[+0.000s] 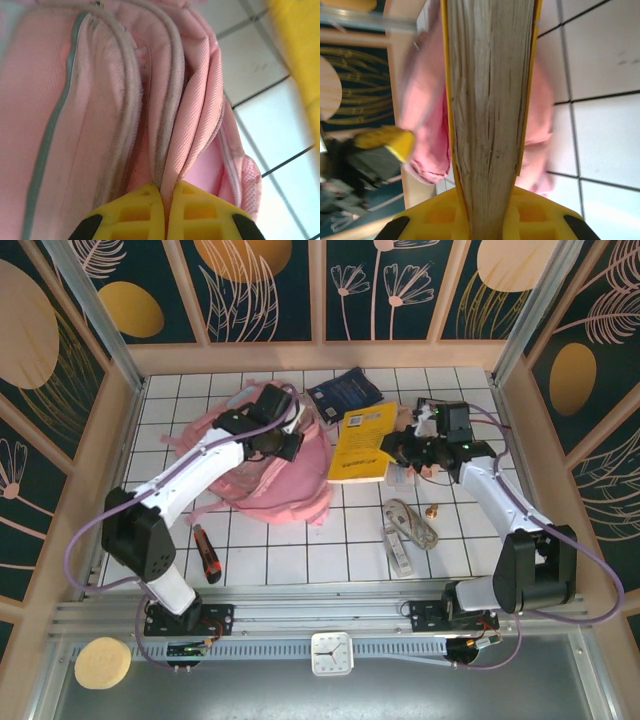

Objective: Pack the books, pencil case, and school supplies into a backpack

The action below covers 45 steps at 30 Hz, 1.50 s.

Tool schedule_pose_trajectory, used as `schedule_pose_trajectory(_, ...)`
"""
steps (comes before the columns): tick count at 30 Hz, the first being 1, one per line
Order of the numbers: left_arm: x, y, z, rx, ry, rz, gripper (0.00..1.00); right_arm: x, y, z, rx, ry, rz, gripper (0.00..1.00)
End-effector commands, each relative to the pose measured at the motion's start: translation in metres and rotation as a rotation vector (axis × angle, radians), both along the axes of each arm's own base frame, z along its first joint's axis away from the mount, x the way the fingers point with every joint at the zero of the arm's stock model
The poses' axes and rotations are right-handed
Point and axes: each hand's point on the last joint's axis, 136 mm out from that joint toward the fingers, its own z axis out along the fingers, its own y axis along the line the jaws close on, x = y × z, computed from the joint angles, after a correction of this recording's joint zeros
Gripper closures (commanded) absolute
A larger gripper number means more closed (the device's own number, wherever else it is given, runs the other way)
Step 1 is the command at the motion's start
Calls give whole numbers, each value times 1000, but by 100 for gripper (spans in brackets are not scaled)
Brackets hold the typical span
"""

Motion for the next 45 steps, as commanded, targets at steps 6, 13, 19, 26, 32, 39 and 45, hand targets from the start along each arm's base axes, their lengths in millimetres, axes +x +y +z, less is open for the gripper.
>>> schedule_pose_trajectory(6,-1,-7,62,-122,-100,13,100,-8,76,-11,79,85,176,100)
schedule_pose_trajectory(13,0,-25,69,-178,-78,-54,100,40,131,-27,129,-1,176,100)
schedule_pose_trajectory(19,3,-40,73,-248,-55,-64,100,78,195,-38,213,-100,84,100)
schedule_pose_trajectory(26,10,-44,79,-269,-64,-51,100,84,271,-65,338,-52,102,94)
schedule_pose_trajectory(32,10,-43,66,-237,-64,-64,100,69,251,-91,103,9,154,31)
schedule_pose_trajectory(39,10,-29,41,-145,-58,-64,100,43,170,-72,-118,33,139,14)
schedule_pose_trajectory(45,8,-11,20,-147,-31,-4,100,26,129,-63,-226,72,117,9)
